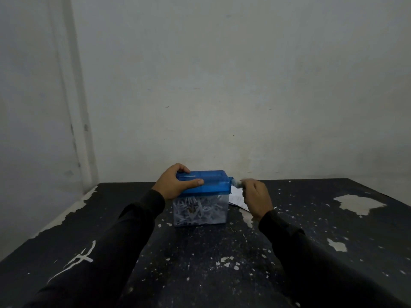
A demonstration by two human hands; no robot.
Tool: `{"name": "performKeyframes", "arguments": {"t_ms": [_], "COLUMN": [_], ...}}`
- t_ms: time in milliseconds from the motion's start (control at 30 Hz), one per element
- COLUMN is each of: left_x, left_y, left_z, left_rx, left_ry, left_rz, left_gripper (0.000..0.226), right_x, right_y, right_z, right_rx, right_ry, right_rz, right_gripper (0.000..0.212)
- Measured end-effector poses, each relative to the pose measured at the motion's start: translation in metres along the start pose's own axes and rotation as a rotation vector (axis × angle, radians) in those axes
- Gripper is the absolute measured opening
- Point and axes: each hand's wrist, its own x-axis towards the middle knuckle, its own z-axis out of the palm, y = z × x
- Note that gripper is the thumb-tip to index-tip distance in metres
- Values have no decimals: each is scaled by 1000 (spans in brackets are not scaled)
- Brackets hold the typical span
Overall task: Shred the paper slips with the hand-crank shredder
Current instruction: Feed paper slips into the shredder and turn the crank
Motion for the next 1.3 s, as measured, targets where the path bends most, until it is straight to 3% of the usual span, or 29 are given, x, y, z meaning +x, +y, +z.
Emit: {"name": "performKeyframes", "arguments": {"t_ms": [167, 333, 500, 767, 900, 1033, 1167, 1300], "left_x": [0, 1, -1, -2, -2, -3, -3, -5], "left_y": [1, -2, -1, 0, -1, 1, 0, 2], "left_z": [0, 2, 1, 0, 1, 1, 1, 0], "left_rx": [0, 3, -8, -14, -21, -25, -30, -27], "left_ry": [-10, 3, 6, -8, -5, -5, -10, -13], "left_rz": [8, -1, 6, -2, -12, -8, -17, -16], "left_gripper": [78, 57, 70, 80, 70, 80, 68, 80], "right_x": [27, 70, 83, 45, 34, 38, 40, 37], "right_y": [-22, -21, -4, 59, 77, 88, 92, 90], "right_z": [6, 13, 20, -2, -28, -36, -38, -45], "right_rx": [-72, -152, -330, -543, -833, -1022, -892, -664], "right_ry": [2, 35, 15, -92, -6, -109, -58, 75], "right_rz": [-78, -2, 131, 197, 224, 393, 420, 410], "right_gripper": [52, 76, 46, 55, 29, 64, 51, 23]}}
